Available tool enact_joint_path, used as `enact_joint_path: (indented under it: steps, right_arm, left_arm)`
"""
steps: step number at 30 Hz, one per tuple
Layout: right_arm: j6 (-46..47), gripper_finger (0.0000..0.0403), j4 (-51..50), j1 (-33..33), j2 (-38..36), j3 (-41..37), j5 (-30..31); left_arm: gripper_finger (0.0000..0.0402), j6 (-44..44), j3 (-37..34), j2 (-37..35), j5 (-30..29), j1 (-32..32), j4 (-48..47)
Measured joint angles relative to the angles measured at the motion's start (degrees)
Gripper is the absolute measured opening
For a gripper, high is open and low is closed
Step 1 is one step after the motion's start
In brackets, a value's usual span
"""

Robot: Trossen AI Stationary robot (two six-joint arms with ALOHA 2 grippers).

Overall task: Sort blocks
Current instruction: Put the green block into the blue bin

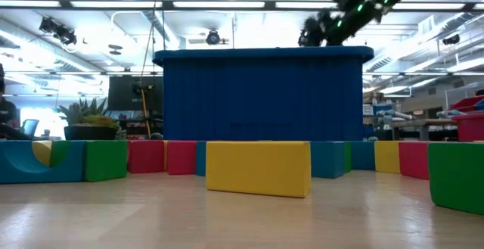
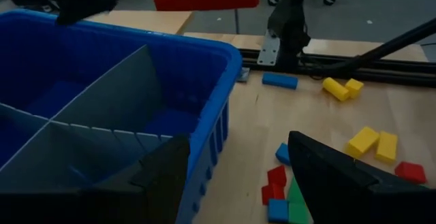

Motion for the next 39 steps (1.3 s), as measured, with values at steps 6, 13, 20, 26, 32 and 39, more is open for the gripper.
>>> enact_joint_path:
  steps: [6,13,20,26,32,39]
  right_arm:
    - [-2.4,0.0273,-17.1,8.6,-12.4,-1.0,-14.9]
    - [-1.0,0.0253,-25.2,30.9,-23.6,-7.6,-14.5]
    - [-1.0,0.0237,-20.9,50.9,-22.3,-17.6,-6.0]
    - [-2.2,0.0220,-15.3,58.0,-14.9,-22.2,1.3]
    - [-3.9,0.0193,-14.7,60.0,-4.6,-22.2,6.4]
    - [-2.8,0.0171,-13.5,61.1,7.5,-22.2,6.9]
  left_arm:
    - [0.0257,-0.2,0.0,0.0,-0.3,0.0,-0.3]
    - [0.0257,-0.2,0.0,0.0,-0.4,0.0,-0.2]
    - [0.0257,0.0,0.0,0.0,-0.8,0.0,-0.2]
    - [0.0257,0.0,0.0,0.0,-1.0,0.0,-0.1]
    - [0.0257,0.0,0.0,0.0,-1.1,0.0,-0.2]
    - [0.0257,-0.3,0.0,0.0,-1.1,0.0,-0.2]
